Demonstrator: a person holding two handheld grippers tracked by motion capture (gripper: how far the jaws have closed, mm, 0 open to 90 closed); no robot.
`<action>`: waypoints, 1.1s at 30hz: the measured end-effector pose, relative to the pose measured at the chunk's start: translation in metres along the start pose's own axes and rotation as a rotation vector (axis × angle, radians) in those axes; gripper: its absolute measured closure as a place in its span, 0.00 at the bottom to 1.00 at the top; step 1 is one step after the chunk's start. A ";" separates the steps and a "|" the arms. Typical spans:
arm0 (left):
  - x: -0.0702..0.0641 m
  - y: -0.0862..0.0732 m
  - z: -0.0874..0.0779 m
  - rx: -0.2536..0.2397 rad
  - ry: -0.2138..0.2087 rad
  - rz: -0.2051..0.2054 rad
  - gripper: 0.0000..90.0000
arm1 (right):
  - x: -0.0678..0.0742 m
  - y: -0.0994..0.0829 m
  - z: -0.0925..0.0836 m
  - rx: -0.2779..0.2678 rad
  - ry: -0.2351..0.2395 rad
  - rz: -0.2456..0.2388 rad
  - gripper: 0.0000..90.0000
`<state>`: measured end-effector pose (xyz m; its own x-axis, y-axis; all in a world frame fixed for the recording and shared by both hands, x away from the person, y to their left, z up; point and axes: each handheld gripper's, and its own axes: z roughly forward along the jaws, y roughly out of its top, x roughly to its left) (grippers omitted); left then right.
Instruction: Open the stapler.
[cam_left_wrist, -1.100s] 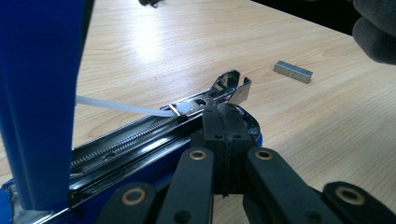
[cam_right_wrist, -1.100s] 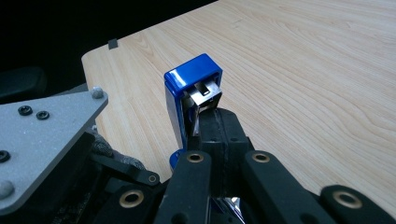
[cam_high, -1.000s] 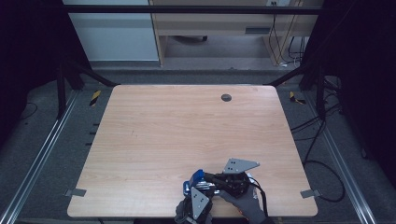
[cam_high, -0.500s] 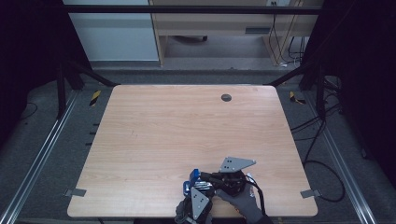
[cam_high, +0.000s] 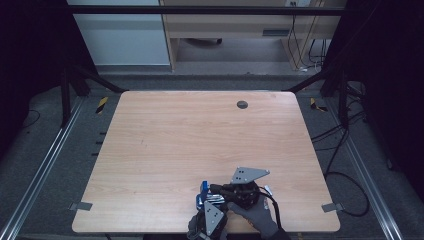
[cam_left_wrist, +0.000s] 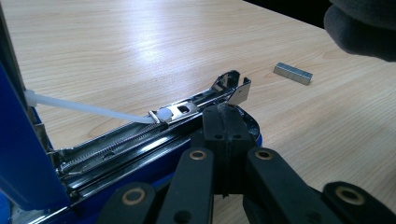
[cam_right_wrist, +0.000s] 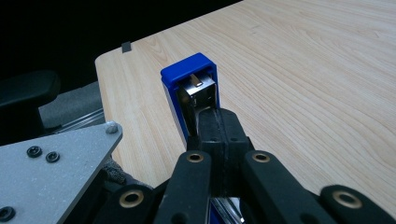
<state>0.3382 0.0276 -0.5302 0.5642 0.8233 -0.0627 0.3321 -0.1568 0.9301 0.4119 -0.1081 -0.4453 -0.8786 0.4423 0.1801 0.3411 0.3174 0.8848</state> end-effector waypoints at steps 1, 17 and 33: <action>0.000 0.000 0.000 -0.001 0.001 0.001 1.00 | 0.000 0.000 0.000 0.001 0.003 0.001 1.00; -0.001 -0.001 0.000 -0.010 0.007 0.003 1.00 | 0.000 0.006 0.011 0.006 0.042 -0.011 1.00; -0.001 -0.002 0.000 -0.015 0.009 0.002 1.00 | -0.002 0.010 0.019 0.019 0.073 -0.007 1.00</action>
<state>0.3374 0.0270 -0.5318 0.5582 0.8277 -0.0577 0.3194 -0.1502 0.9356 0.4230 -0.0897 -0.4447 -0.9029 0.3778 0.2050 0.3400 0.3362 0.8783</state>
